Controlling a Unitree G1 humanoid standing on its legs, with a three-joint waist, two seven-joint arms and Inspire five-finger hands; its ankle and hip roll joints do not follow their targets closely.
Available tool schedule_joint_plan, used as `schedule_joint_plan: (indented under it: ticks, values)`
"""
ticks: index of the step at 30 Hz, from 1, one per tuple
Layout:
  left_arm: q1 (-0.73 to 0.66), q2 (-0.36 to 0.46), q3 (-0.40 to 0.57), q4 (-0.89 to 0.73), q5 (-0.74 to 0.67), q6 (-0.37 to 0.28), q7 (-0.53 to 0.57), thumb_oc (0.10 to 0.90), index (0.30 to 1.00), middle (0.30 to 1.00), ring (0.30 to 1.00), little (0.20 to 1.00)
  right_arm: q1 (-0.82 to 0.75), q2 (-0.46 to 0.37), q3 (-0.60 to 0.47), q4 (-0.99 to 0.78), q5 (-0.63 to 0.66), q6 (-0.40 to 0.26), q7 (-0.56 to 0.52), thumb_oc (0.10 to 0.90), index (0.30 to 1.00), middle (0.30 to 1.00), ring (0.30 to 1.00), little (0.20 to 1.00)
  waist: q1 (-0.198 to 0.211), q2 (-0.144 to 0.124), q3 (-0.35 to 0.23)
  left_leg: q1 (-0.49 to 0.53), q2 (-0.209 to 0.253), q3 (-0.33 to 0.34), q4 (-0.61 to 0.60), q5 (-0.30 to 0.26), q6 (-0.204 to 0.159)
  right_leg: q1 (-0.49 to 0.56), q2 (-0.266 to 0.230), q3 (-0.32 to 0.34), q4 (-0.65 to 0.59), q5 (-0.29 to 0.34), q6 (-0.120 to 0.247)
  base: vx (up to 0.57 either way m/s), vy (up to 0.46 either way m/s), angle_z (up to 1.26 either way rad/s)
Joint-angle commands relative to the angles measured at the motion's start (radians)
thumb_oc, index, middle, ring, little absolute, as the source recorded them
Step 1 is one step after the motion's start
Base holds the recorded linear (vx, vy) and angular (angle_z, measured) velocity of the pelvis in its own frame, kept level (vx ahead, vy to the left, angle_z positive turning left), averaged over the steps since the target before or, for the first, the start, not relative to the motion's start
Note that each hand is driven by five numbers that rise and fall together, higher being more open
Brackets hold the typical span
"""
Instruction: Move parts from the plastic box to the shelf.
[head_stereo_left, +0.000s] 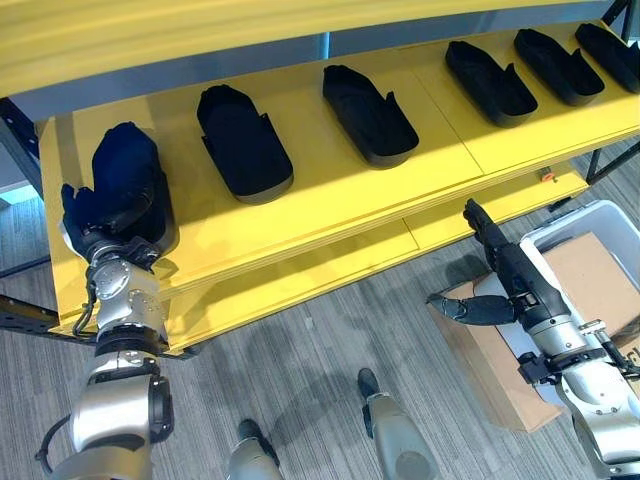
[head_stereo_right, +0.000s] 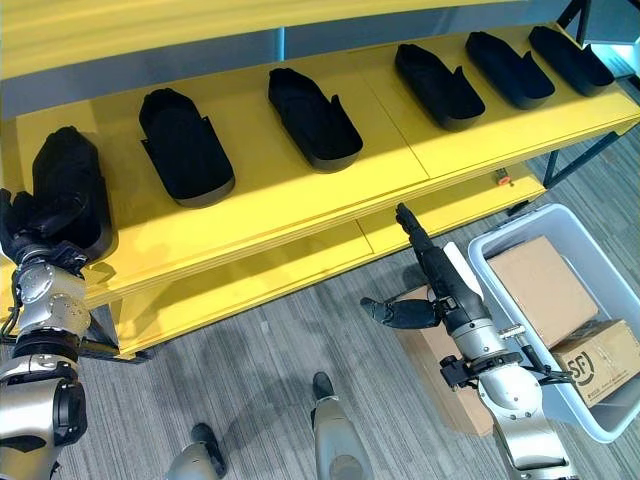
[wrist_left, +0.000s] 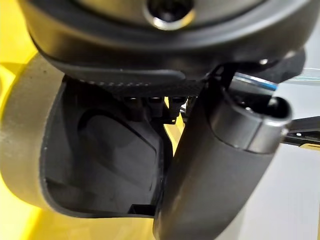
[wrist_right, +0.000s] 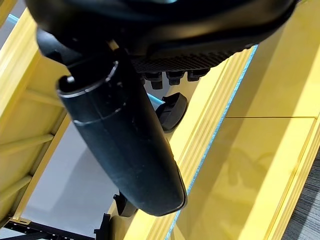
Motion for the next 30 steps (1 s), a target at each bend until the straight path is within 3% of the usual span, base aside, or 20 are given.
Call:
schedule_joint_plan:
  ticks: [1,23,27,30]
  values:
    - [0.027,0.12,0.01,-0.023,-0.011,-0.089,0.033,0.9,1.0,1.0,1.0,1.0,-0.028,-0.042,-0.083,-0.095,0.036,-0.108,-0.025,0.9,1.0,1.0,1.0,1.0,0.022,-0.024,-0.067,-0.095,0.015,-0.106,0.078,-0.006,0.021,0.077,-0.089,-0.037,-0.015,-0.044,0.03,0.0,0.0,0.0]
    - [0.062,0.124,0.054,-0.035,-0.029,-0.104,0.06,0.9,1.0,1.0,1.0,1.0,-0.029,-0.054,-0.082,-0.097,0.032,-0.112,-0.026,0.9,1.0,1.0,1.0,1.0,0.034,-0.026,-0.065,-0.103,0.011,-0.113,0.078,-0.003,0.02,0.071,-0.093,-0.045,-0.001,-0.05,0.03,0.0,0.002,0.02]
    - [0.065,0.127,0.045,-0.037,-0.007,-0.096,0.054,0.9,1.0,1.0,1.0,1.0,-0.03,-0.055,-0.083,-0.098,0.032,-0.112,-0.026,0.9,1.0,1.0,1.0,1.0,0.035,-0.024,-0.063,-0.107,0.011,-0.113,0.082,-0.002,0.02,0.066,-0.093,-0.044,0.004,-0.049,0.029,0.0,0.0,0.0]
    - [0.055,0.148,-0.004,-0.053,0.087,-0.078,0.046,0.9,1.0,1.0,1.0,1.0,-0.033,-0.06,-0.09,-0.094,0.031,-0.113,-0.024,0.9,1.0,1.0,1.0,1.0,0.034,-0.022,-0.063,-0.108,0.011,-0.114,0.081,-0.001,0.021,0.064,-0.094,-0.045,0.006,-0.049,0.03,0.0,0.0,0.0]
